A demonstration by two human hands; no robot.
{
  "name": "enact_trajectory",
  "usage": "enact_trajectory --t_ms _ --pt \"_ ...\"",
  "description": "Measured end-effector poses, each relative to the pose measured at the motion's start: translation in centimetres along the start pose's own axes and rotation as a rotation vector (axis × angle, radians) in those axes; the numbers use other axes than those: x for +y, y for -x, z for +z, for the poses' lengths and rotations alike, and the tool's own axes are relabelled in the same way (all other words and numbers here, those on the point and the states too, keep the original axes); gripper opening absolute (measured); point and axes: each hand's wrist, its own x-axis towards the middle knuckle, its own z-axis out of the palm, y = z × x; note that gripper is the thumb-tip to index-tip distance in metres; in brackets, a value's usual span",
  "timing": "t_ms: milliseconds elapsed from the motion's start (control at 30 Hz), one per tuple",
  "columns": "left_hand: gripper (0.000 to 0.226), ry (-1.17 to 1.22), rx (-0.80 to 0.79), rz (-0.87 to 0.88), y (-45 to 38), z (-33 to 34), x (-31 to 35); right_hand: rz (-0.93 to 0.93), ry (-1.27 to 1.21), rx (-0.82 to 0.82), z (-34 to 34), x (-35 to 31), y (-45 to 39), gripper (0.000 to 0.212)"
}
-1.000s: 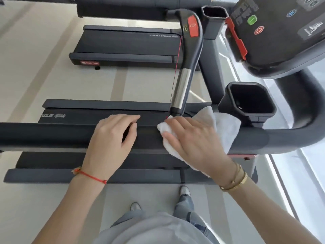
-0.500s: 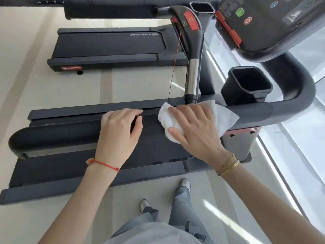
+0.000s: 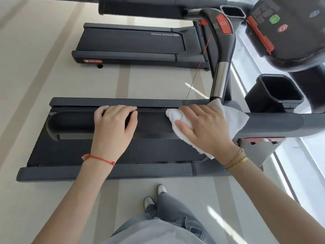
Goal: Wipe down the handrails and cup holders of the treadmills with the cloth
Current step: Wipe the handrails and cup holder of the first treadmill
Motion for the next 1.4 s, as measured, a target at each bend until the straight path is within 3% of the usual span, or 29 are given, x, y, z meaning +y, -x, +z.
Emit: enact_trajectory --t_ms 300,467,567,1033,1400 --pt "0.022 -0.108 0.035 -0.150 0.8 -1.5 -3.3 -0.209 -0.012 -0.194 0.8 -8.5 -6.0 0.074" --pt "0.024 -0.133 0.073 -0.202 1.0 -1.7 -4.1 -0.382 -0.363 -0.243 0.2 -7.0 -7.3 0.068" --pt "0.030 -0.136 0.092 -0.206 1.0 -1.5 -4.0 -0.542 -0.218 -0.216 0.4 -4.9 -6.6 0.070" --pt "0.022 -0.083 0.213 -0.308 1.3 -2.6 -7.0 -0.513 -0.217 -0.248 1.7 -8.4 -9.3 0.070" --pt "0.029 0.140 0.147 -0.333 1.9 -4.6 -12.6 -0.456 -0.205 -0.156 3.0 -15.3 -11.7 0.067"
